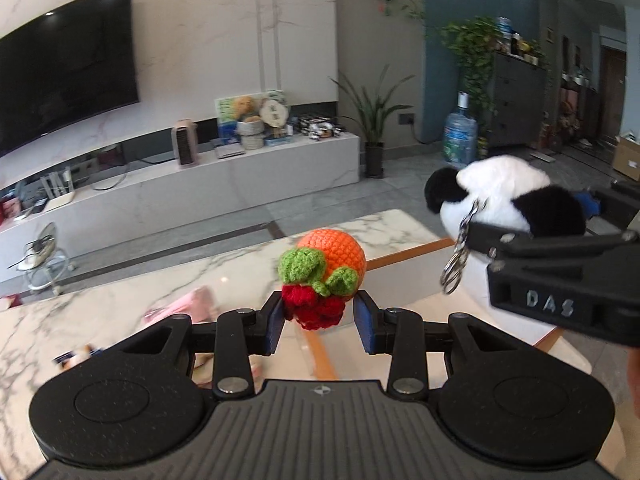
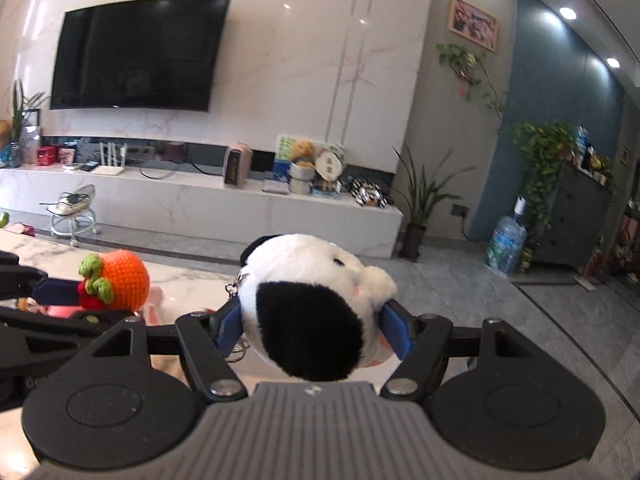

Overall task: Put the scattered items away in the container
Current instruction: 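Carry the carrot and the white bunny with both tools over the orange box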

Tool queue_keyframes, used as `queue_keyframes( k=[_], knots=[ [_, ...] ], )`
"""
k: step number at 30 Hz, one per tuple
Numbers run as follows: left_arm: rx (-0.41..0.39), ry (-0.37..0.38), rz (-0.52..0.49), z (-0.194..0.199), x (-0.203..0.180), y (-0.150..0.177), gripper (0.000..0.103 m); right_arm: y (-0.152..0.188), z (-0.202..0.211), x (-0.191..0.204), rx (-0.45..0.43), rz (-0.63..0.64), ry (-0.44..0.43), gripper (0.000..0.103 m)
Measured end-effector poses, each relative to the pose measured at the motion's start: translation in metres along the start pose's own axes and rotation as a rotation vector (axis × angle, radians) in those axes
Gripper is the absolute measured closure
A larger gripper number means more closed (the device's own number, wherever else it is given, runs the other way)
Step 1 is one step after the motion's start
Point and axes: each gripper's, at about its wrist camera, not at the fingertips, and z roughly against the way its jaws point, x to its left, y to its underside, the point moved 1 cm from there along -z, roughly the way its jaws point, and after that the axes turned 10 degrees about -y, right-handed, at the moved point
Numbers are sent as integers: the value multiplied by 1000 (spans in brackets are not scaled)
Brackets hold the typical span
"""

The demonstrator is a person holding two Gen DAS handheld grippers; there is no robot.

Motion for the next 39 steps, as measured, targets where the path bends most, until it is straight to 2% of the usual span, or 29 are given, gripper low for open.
queue_keyframes(
  k=[4,8,16,23,28,32,39],
  knots=[
    [33,52,-30,-21,-16,-4,60,9,-16,-26,47,-37,12,31],
    [103,79,-49,-47,-27,0,60,24,-37,-45,111,-80,7,31],
    [193,109,-117,-101,-44,9,60,51,-88,-75,246,-216,-76,31],
    [231,99,-208,-142,-50,13,60,60,-142,-97,377,-400,-195,31],
    [240,76,-268,-160,-53,19,60,61,-164,-100,417,-407,-211,31],
    [236,35,-352,-165,-60,26,59,61,-173,-96,432,-425,-227,30],
    [230,13,-390,-169,-64,32,58,62,-184,-90,468,-481,-266,30]
  ],
)
